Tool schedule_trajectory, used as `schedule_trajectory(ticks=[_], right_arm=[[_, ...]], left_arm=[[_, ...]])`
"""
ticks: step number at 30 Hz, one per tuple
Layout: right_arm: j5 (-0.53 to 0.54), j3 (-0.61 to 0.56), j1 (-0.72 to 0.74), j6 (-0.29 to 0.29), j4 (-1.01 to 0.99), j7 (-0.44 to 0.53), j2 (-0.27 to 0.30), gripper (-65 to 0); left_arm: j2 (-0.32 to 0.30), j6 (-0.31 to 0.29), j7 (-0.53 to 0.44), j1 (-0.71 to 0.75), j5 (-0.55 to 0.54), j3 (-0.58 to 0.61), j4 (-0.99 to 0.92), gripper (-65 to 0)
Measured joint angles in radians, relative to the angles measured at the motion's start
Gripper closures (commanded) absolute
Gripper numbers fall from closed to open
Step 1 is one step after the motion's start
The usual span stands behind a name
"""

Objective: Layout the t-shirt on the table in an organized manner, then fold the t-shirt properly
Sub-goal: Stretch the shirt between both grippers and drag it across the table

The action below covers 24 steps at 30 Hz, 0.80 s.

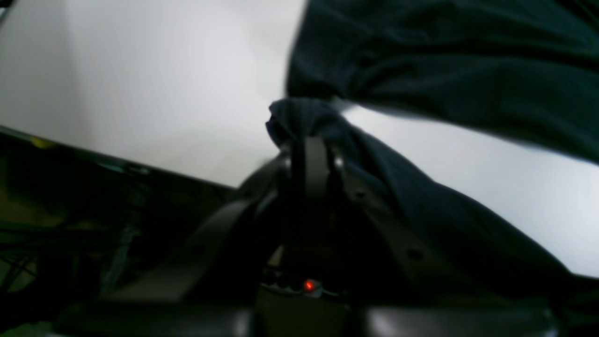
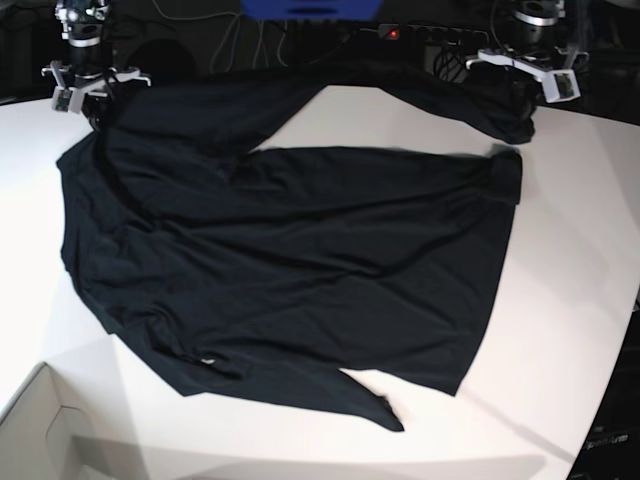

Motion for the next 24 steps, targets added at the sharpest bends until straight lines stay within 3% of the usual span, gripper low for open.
schedule_trajectory(ticks=[5, 20, 24], right_arm=[[0.079, 0.003, -0.011, 0.001, 0.096, 0.000, 0.000, 0.0], [0.082, 0.087, 0.091, 0.001, 0.160, -0.006, -0.002, 0.0], [0.082, 0.088, 0.100, 0.002, 0.160, -0.006, -0.002, 0.0]], left_arm=[[0.000, -0.002, 0.007, 0.034, 0.000, 0.004, 0.023, -0.1], [0.008, -0.003, 0.003, 0.055, -0.001, -0.080, 0.093, -0.1], [0.005, -0.003, 0.003, 0.055, -0.073, -0.080, 0.094, -0.1]])
